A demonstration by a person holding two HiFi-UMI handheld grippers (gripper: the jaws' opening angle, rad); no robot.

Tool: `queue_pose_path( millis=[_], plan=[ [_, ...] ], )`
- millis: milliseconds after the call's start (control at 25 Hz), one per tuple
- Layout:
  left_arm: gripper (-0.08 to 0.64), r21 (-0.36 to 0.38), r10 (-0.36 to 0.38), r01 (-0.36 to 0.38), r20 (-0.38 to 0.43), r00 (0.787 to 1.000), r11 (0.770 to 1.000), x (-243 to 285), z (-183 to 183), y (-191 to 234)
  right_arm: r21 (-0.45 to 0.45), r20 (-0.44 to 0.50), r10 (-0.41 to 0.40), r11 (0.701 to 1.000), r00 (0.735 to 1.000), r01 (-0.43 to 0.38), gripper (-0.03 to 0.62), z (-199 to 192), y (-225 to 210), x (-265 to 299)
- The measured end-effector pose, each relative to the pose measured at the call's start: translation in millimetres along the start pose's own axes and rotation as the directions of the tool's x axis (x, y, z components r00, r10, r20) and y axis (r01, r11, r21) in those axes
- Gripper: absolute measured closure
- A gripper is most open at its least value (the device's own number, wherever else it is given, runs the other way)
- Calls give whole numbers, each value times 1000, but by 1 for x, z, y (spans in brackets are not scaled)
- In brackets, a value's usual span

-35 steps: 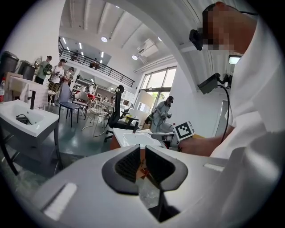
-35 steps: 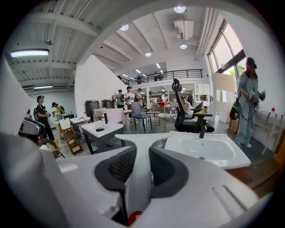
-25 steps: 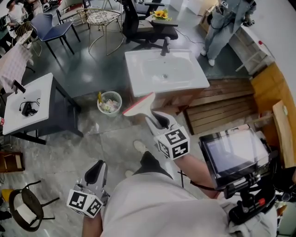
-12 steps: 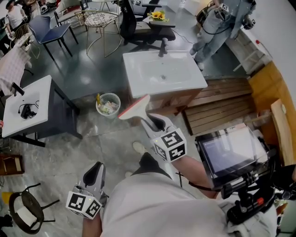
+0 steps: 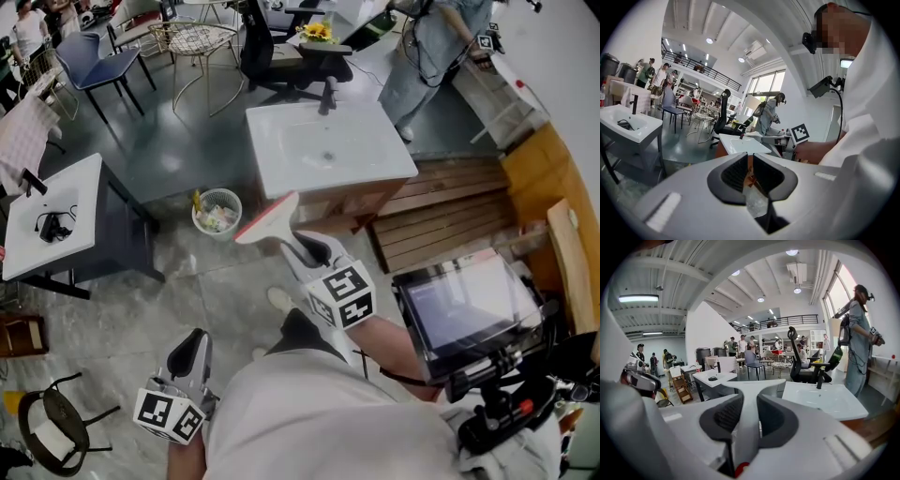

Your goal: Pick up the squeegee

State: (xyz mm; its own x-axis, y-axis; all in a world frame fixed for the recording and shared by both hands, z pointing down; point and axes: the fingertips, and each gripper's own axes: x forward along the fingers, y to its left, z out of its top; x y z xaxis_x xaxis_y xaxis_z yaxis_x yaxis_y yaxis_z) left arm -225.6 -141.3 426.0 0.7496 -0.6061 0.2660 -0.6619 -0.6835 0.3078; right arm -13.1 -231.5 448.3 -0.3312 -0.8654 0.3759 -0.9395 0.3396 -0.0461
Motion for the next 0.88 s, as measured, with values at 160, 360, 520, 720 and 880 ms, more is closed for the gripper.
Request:
queue_pose_path(
  millis=[160, 360, 520, 720, 880],
  plan=[
    [516, 1, -3, 3, -2, 1000, 1000, 1, 0, -1, 6, 1, -2, 1000, 1000, 2, 491, 0, -1, -1],
    [516, 2, -3, 3, -1, 1000, 1000, 1, 1, 1, 10, 4, -10, 1000, 1000, 10, 491, 1, -3, -1],
    [517, 3, -3, 3, -3, 1000, 1000, 4, 2, 1, 12, 6, -12, 1000, 1000, 12, 491, 1, -6, -1],
    [515, 4, -8, 8, -8, 1000, 1000, 8, 5, 1, 13, 7, -15, 1000, 1000, 15, 491, 4, -10, 2],
    [517, 6, -8, 9, -10, 1000, 1000, 14, 8, 3, 13, 8, -18, 1000, 1000, 18, 491, 8, -15, 6]
  ],
)
